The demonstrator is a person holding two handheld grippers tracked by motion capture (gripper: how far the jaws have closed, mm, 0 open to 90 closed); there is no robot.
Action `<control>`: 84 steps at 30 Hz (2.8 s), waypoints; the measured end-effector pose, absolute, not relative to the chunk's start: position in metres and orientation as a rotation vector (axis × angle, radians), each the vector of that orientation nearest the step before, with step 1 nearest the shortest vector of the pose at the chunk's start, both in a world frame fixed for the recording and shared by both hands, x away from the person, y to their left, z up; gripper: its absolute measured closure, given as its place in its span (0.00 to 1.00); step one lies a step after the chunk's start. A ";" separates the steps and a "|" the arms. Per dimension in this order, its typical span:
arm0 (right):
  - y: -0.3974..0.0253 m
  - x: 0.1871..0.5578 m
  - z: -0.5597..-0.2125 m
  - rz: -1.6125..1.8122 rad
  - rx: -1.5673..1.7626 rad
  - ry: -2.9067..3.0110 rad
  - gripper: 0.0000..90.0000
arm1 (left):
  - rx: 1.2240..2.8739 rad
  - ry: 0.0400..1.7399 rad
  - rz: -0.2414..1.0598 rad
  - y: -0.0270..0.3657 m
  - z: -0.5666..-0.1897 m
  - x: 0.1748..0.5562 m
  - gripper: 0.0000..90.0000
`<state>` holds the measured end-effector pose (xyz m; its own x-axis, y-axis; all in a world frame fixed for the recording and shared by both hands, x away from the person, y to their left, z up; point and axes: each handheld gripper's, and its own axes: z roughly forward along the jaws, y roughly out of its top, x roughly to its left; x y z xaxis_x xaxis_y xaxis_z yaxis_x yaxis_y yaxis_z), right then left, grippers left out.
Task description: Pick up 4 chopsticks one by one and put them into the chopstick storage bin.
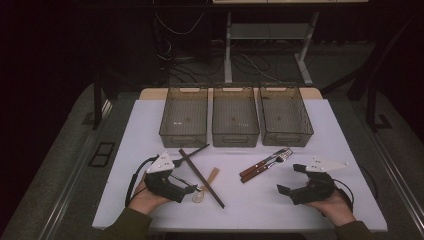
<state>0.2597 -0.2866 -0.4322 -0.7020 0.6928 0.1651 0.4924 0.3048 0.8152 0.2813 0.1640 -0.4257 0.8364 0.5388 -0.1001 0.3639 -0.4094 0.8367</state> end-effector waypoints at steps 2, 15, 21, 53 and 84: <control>-0.287 0.260 -0.433 1.350 1.086 2.349 0.01 | 2.045 0.663 0.228 0.164 -0.426 0.281 0.00; -0.286 0.258 -0.430 1.378 1.067 2.345 0.01 | 2.045 0.663 0.233 0.165 -0.419 0.282 0.00; -0.285 0.258 -0.431 1.366 1.060 2.354 0.01 | 2.044 0.664 0.235 0.167 -0.417 0.285 0.01; -0.287 0.257 -0.430 1.390 1.060 2.338 0.01 | 1.987 0.686 0.302 0.190 -0.403 0.312 0.23; -0.288 0.259 -0.431 1.377 1.068 2.330 0.01 | 2.060 0.787 0.307 0.214 -0.416 0.344 0.72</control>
